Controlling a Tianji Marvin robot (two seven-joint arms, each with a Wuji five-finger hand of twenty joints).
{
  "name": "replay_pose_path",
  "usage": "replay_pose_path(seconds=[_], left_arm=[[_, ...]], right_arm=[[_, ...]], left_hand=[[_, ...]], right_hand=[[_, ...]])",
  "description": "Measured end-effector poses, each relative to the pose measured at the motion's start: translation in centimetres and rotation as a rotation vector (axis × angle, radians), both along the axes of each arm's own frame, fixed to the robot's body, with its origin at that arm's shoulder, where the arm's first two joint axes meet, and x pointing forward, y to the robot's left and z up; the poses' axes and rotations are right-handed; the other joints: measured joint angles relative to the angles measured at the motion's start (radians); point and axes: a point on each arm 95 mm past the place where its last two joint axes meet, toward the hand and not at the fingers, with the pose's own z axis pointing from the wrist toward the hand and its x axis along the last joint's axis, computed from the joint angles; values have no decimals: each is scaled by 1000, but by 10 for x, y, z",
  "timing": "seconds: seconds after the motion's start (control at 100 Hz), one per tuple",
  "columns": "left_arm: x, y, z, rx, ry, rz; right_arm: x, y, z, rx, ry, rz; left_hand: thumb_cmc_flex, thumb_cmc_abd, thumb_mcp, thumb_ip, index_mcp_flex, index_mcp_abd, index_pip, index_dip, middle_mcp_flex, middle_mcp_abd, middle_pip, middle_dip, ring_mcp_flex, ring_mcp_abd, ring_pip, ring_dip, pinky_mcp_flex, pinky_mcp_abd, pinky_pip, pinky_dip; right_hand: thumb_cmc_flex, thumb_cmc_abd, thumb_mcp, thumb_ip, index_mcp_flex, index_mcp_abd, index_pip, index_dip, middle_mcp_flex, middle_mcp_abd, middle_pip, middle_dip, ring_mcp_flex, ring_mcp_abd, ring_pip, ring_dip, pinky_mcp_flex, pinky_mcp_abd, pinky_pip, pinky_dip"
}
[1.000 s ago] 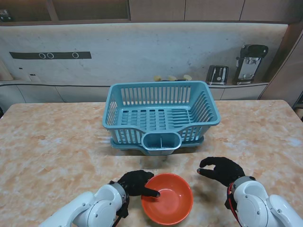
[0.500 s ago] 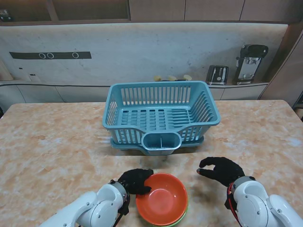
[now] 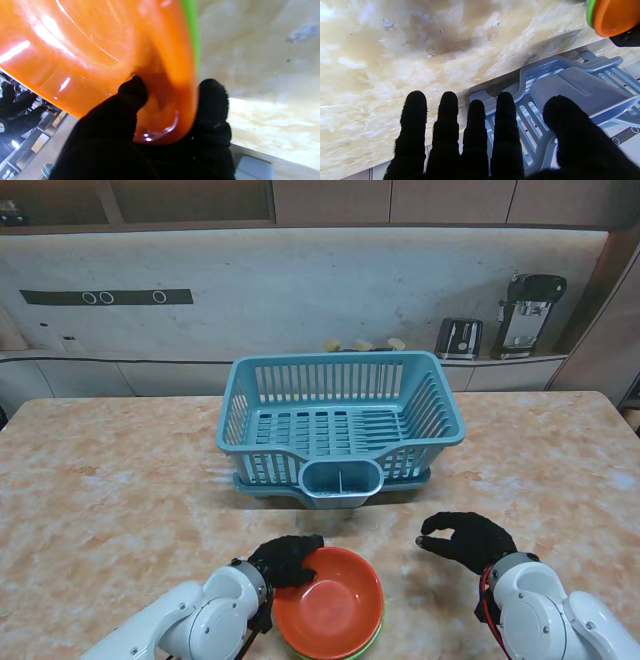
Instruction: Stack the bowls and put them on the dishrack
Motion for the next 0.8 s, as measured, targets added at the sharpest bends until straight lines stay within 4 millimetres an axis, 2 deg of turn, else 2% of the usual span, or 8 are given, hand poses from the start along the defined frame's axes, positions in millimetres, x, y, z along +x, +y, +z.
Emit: replay_pose_path(seconds=[0.13,0.28,0.46,0.56,0.8], left_arm=[[0,7,2,-36,-42,58],[-5,12,10,-68,-75,97],[-14,16,29,-99,-115,147],[-19,20,38,-125,-139,177],[-38,29,67,-180,-195,237]], right_arm=[[0,0,0,-2,0,0],[0,-3,0,-20,-12,-5],[-2,-8,1,-39,-39,-27],[-4,-10,1,-52,-49,-37],[-7,-15,2,-78,-81,-59]], left_hand=[[11,9,-8,0,0,-8,0,13,-13,9,14,4,11,-9,13,59,40,-13,26,-5],[11,9,-11,0,17,-18,0,15,-13,15,20,4,25,-9,14,75,65,-14,34,-19],[11,7,-45,0,21,-29,1,16,-14,41,20,5,49,-9,16,93,86,-15,49,-30],[10,-5,-60,0,28,-39,10,16,-15,70,13,5,51,-9,30,115,89,-15,56,-32],[10,-5,-61,0,28,-41,10,37,-15,71,12,5,61,-9,41,119,99,-15,70,-40]], right_hand=[[0,0,0,0,1,-8,1,0,0,-1,0,0,0,0,0,0,0,0,0,0],[0,0,0,0,11,-10,6,0,1,-1,0,0,0,0,0,0,0,0,0,0],[0,0,0,0,12,-16,9,0,11,-8,-1,0,1,0,0,0,0,0,0,0],[0,0,0,0,21,-24,15,0,20,-16,-1,0,2,0,0,0,0,0,0,0],[0,0,0,0,26,-37,16,8,21,-21,-1,0,2,0,0,0,0,0,0,0]])
